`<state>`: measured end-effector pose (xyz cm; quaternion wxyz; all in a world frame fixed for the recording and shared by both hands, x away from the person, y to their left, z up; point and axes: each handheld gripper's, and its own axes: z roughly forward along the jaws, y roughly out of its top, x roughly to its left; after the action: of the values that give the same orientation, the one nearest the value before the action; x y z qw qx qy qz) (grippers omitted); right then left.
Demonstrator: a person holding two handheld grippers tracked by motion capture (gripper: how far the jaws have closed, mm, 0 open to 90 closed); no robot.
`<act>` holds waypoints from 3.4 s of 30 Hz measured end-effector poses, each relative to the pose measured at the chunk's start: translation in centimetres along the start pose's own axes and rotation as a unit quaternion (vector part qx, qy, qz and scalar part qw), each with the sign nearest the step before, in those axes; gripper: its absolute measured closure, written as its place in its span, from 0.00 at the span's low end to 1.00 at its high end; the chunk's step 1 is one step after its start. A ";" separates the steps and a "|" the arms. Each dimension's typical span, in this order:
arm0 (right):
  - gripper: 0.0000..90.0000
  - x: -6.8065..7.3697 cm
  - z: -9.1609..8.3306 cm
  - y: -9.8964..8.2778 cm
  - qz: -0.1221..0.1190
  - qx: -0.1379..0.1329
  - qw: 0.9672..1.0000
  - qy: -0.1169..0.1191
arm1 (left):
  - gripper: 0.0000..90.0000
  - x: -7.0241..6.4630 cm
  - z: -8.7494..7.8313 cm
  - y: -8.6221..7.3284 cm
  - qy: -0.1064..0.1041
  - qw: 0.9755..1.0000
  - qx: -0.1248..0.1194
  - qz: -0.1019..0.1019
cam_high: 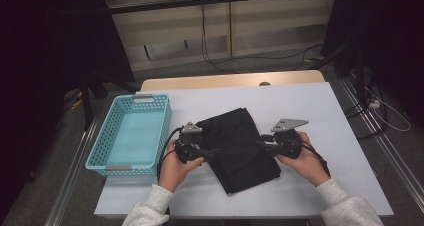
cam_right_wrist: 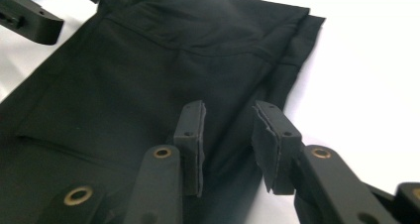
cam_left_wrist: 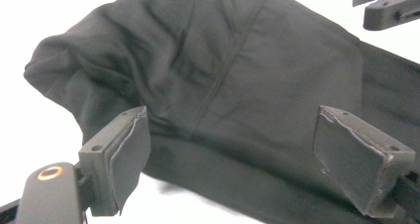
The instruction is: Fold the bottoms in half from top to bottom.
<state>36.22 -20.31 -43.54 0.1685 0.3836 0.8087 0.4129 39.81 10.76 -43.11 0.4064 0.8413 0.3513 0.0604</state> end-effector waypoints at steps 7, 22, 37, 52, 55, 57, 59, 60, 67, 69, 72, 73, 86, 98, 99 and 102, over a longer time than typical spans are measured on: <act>0.73 1.1 1.3 -0.4 -0.022 0.047 0.999 0.009 | 0.17 -0.3 0.3 -0.1 -0.003 1.000 0.001 0.005; 0.97 0.2 -0.6 0.0 0.004 0.022 1.000 0.005 | 0.18 -0.6 0.4 0.0 -0.003 1.000 -0.001 0.008; 0.64 -0.5 1.1 -1.2 0.015 0.065 0.997 -0.042 | 0.18 -0.9 1.3 -0.6 0.000 1.000 0.016 0.015; 0.92 0.1 0.4 -0.5 0.012 0.048 0.999 0.005 | 0.20 -0.8 1.7 -0.7 0.010 1.000 0.017 0.018; 0.92 0.1 0.5 -0.7 0.016 0.051 0.999 0.010 | 0.23 -0.6 1.5 -0.7 0.019 1.000 0.015 0.017; 0.92 0.2 0.5 -0.8 0.013 0.054 0.998 0.010 | 0.27 -0.4 1.4 -0.6 0.023 1.000 0.015 0.010; 0.92 0.3 0.5 -0.8 0.013 0.055 0.998 0.011 | 0.31 -0.3 1.4 -0.6 0.028 1.000 0.005 0.006; 0.92 0.3 0.6 -0.9 0.013 0.055 0.998 0.010 | 0.33 -0.3 1.4 -0.6 0.031 0.999 0.008 0.010; 0.92 0.5 0.9 -1.1 0.013 0.060 0.998 0.011 | 0.52 -0.2 2.2 -0.5 0.044 0.999 0.017 0.011; 0.92 0.6 1.0 -1.3 0.008 0.064 0.998 0.010 | 0.61 -0.3 2.2 -0.5 0.042 0.999 0.025 0.015; 0.92 0.7 1.0 -1.3 0.009 0.064 0.998 0.009 | 0.71 -0.5 2.2 -0.3 0.040 0.998 0.037 0.015; 0.92 0.7 1.0 -1.4 0.009 0.064 0.998 0.008 | 0.75 -0.4 2.2 -0.2 0.037 0.998 0.042 0.019; 0.92 0.9 1.2 -1.5 0.012 0.058 0.998 0.005 | 0.94 -0.9 2.3 0.2 0.033 0.998 0.044 0.013; 0.92 1.1 0.3 -1.1 0.021 0.045 0.999 0.022 | 0.95 -0.8 0.8 0.7 0.003 1.000 0.028 -0.003; 0.92 1.2 0.2 -1.0 0.021 0.044 0.999 0.023 | 0.95 -0.8 0.7 0.8 0.003 1.000 0.027 -0.003; 0.92 1.3 -0.4 -0.9 0.026 0.036 0.999 0.032 | 0.95 -0.7 0.4 0.7 -0.004 1.000 0.030 -0.005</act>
<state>34.73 -19.85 -44.01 0.1181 0.3973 0.8174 0.4002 39.82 9.72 -42.71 0.3829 0.8515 0.3554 0.0449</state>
